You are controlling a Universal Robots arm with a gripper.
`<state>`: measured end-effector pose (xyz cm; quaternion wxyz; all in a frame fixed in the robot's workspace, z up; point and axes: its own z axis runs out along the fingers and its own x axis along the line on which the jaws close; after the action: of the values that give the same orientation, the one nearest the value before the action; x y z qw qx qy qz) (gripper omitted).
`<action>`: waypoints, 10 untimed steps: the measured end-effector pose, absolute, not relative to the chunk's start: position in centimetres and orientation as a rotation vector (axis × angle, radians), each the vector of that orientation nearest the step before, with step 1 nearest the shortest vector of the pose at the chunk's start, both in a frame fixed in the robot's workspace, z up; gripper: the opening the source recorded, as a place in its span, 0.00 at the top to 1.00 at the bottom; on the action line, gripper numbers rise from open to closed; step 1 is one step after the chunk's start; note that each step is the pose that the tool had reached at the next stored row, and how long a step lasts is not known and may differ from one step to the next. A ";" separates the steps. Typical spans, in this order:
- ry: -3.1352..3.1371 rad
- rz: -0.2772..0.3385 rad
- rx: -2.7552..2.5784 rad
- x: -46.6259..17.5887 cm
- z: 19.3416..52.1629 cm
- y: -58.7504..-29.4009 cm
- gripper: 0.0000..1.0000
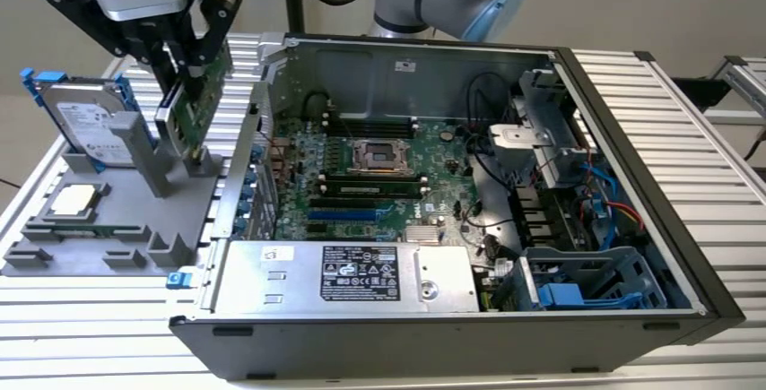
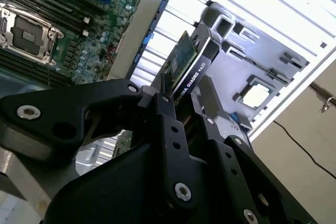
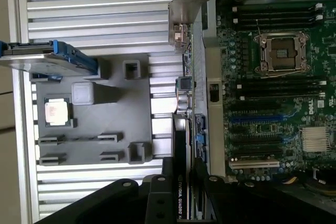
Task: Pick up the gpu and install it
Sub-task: 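Pick up the gpu and move the gpu toward the slot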
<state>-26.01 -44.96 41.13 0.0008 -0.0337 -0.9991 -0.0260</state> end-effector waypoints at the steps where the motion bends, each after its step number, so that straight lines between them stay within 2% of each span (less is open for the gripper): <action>1: -3.137 -0.081 -0.106 -26.0 41.2 -45.0 1.00; 10: -3.137 -0.082 -0.106 -25.8 41.7 -45.0 1.00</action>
<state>-25.76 -44.96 41.71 0.0008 -0.0337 -0.9991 -0.0260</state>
